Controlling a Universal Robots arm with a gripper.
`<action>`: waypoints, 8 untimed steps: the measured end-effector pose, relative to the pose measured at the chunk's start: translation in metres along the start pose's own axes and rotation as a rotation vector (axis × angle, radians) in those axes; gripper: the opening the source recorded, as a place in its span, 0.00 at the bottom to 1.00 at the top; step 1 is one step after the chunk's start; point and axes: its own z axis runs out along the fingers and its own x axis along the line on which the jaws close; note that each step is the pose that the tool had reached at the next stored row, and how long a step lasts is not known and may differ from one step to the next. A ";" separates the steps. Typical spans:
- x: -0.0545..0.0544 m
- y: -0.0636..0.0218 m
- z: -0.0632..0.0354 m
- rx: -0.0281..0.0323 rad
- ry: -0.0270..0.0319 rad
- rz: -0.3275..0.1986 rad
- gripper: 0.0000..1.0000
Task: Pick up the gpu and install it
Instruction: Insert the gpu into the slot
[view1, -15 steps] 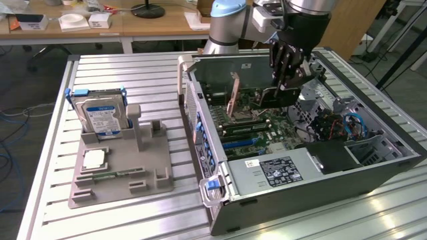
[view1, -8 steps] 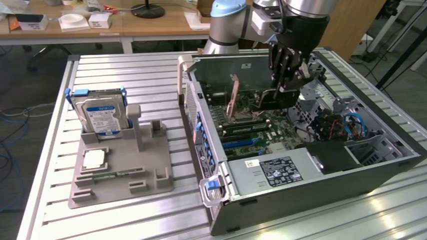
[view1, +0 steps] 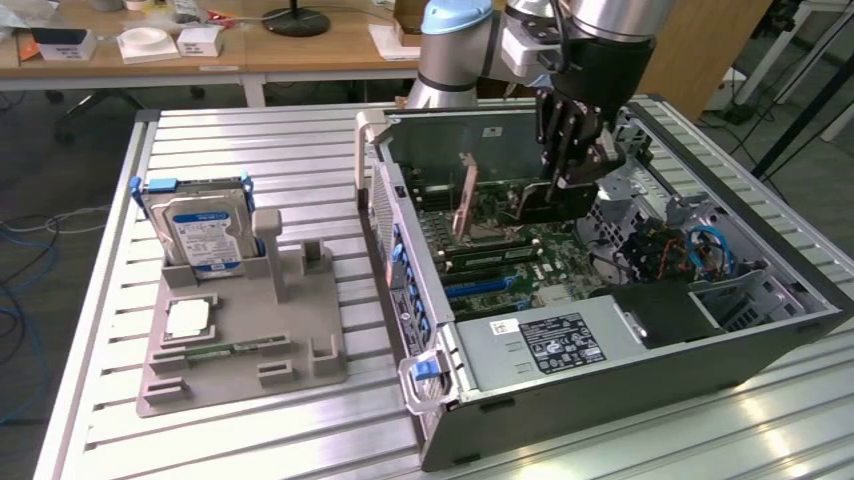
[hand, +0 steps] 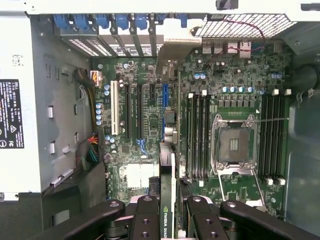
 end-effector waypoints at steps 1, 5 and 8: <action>0.000 0.0000 0.0006 0.0000 0.0007 0.000 0.26; 0.000 0.0001 0.0030 0.0001 0.0038 0.000 0.26; -0.001 0.0002 0.0048 0.0002 0.0062 0.000 0.26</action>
